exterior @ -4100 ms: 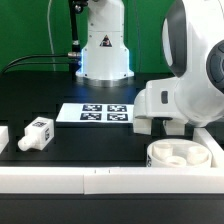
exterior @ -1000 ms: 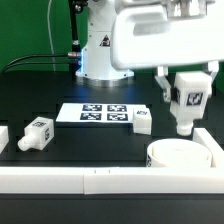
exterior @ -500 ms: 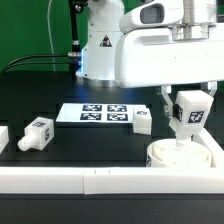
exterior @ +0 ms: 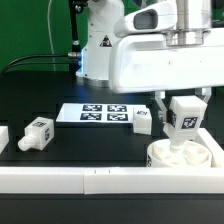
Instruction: Assemble stool
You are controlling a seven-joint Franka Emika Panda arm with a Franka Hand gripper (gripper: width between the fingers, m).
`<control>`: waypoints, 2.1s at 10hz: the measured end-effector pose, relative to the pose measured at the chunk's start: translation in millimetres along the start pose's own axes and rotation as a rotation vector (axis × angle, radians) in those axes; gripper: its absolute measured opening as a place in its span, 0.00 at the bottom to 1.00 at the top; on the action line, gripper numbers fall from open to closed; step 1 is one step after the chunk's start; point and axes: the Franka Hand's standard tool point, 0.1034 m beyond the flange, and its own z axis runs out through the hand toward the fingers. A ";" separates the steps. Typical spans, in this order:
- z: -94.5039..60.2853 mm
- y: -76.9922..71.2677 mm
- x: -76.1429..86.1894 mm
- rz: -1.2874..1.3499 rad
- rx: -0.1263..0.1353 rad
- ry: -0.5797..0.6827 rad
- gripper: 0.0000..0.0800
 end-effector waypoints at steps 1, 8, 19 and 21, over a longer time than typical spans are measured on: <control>5.0 -0.7 -1.1 -0.001 0.001 -0.006 0.41; 22.7 -1.7 -6.3 -0.002 0.001 -0.014 0.41; 20.2 -1.3 -4.9 0.018 0.011 -0.055 0.78; 15.5 -1.4 2.3 0.025 0.029 -0.158 0.81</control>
Offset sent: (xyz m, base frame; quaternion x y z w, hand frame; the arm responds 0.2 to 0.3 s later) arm 0.0046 0.0078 -0.0094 0.0040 0.0104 0.0127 0.9999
